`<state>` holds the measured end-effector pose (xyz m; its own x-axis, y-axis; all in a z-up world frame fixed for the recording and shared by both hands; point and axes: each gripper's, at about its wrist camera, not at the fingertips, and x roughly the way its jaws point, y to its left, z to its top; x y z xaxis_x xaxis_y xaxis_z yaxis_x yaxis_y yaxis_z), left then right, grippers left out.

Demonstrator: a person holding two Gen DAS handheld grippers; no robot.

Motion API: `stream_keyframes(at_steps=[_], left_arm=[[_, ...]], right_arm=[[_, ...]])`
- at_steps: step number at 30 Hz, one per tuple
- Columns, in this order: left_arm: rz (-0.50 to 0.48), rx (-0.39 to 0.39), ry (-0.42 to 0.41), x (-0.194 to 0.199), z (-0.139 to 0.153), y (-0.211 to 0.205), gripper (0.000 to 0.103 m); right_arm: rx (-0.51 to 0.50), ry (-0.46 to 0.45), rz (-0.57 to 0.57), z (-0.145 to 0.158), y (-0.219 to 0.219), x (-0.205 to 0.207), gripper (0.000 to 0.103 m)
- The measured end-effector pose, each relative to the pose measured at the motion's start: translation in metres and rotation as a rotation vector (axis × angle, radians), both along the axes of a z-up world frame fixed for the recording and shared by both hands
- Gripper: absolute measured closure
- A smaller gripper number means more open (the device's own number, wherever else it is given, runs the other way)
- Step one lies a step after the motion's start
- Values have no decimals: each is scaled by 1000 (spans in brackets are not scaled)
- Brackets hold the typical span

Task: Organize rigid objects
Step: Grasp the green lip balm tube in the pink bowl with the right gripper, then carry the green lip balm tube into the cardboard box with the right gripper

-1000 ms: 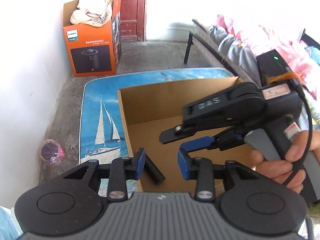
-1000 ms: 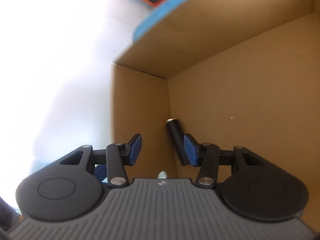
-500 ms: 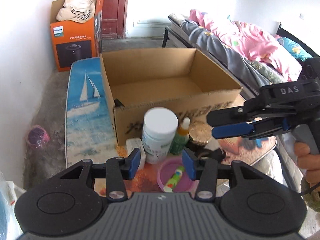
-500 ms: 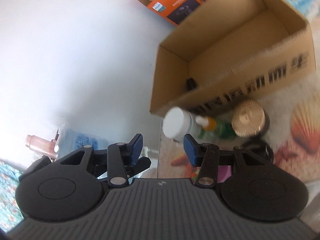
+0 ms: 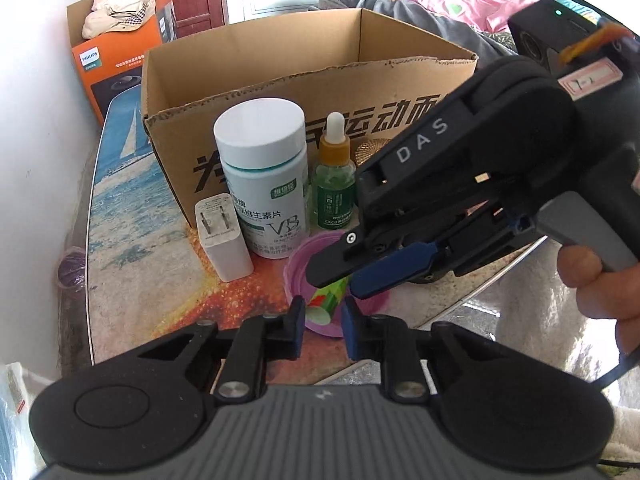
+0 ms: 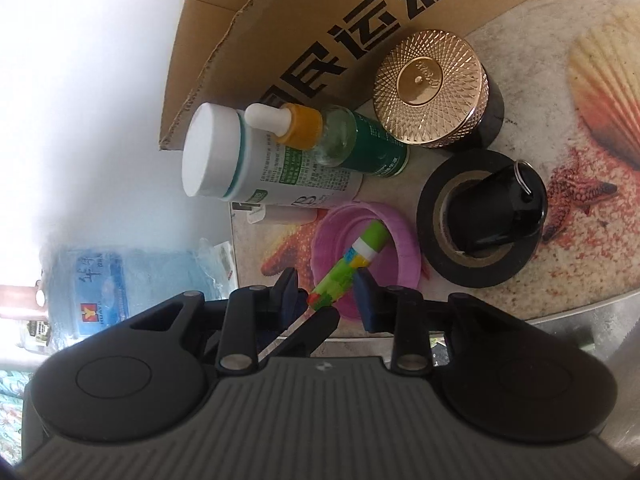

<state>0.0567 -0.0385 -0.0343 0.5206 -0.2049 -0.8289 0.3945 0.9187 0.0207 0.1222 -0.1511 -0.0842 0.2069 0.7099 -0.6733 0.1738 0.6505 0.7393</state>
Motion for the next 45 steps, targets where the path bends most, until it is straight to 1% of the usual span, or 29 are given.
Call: stream_keyframes(at_steps=[4,7,10,11,13,16,20,22,24,28,31,34,36,37,39,41,43,45], left_arm=[[-19,-11,21,6,-4,-2,86],[-30,-15,22,9,-6,-4,86],[-32,-15,25,15,-5,-6,85],[-32,-19,30,17,-5,-5,84],[-25,-31,53,24,-8,-4,84],[-23,-40,63,27,-9,-4,84],[-34,-37,36,21,-1,-3,86],[-37,-47,27,16,8,-1,86],[-40,-62,6,8,22,3,86],[-38,-101,-78,-3,63,14,86],[-17,-119,-150,2,94,22,86],[13,-135,-198,22,119,30,86],[36,-142,-202,43,128,35,86],[50,-144,-193,59,130,35,86],[80,-142,-162,88,130,36,86],[101,-125,-137,118,124,34,86],[117,-91,-107,147,115,30,86],[134,-54,-73,173,103,30,85]], right_arm=[[-19,21,-5,-4,5,4,74],[-20,29,-17,-3,5,8,79],[-19,24,-34,5,-3,13,83],[-20,23,-39,5,-3,14,87],[-8,24,-47,2,-6,15,87],[-2,5,-53,3,-11,12,88],[11,-33,-53,11,-15,2,89],[11,-65,-45,23,-17,-6,89],[7,-116,-31,40,-15,-15,89],[-3,-279,6,89,-10,-29,89],[-9,-413,36,126,-4,-27,89],[-14,-495,60,155,2,-5,89],[-15,-512,76,163,5,19,89],[-21,-510,86,166,8,33,89],[-29,-480,102,165,16,69,89],[-39,-435,109,159,21,103,89],[-49,-384,125,148,27,140,89],[-48,-322,129,131,32,174,89]])
